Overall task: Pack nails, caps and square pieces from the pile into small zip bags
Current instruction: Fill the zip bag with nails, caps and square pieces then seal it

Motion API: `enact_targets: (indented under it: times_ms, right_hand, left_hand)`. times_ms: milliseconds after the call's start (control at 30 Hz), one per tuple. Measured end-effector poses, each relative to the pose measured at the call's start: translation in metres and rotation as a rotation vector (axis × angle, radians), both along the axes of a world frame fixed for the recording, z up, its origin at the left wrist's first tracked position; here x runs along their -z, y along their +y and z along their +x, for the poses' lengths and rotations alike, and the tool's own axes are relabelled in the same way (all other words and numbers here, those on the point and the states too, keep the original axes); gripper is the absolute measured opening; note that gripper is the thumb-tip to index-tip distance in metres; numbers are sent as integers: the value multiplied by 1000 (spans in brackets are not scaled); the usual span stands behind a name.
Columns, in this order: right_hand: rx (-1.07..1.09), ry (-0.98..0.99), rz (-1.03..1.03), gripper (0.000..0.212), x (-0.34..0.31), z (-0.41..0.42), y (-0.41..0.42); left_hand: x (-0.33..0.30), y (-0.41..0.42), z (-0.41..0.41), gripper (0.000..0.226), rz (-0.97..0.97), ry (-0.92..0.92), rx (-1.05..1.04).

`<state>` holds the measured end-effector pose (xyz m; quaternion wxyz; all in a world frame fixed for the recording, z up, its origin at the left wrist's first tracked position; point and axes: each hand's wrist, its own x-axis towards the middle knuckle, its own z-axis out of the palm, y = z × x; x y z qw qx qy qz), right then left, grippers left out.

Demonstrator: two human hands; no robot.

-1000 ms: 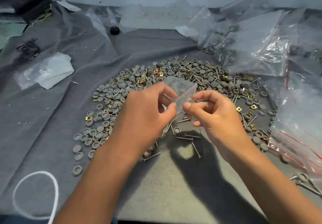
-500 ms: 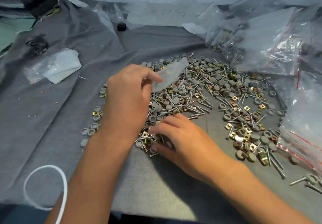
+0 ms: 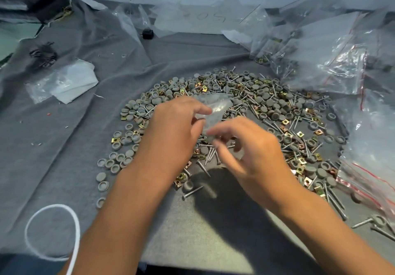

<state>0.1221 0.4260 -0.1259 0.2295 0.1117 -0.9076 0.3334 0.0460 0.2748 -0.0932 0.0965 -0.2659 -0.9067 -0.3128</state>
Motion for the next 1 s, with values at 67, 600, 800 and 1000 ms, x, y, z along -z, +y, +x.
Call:
enact_targets:
  times_ms: [67, 600, 800, 1000]
  right_hand:
    - [53, 128, -63, 17, -7, -3, 7]
    - [219, 203, 10, 14, -7, -2, 18]
    - [-121, -244, 213, 22, 10, 9, -3]
    - [-244, -231, 365, 27, 18, 10, -25]
  left_hand:
    - [1, 4, 4, 33, -42, -16, 21]
    - [-4, 8, 11, 50, -8, -2, 12]
    - [-19, -11, 0, 39, 248, 212, -279]
    - [-13, -8, 2, 45, 91, 117, -196]
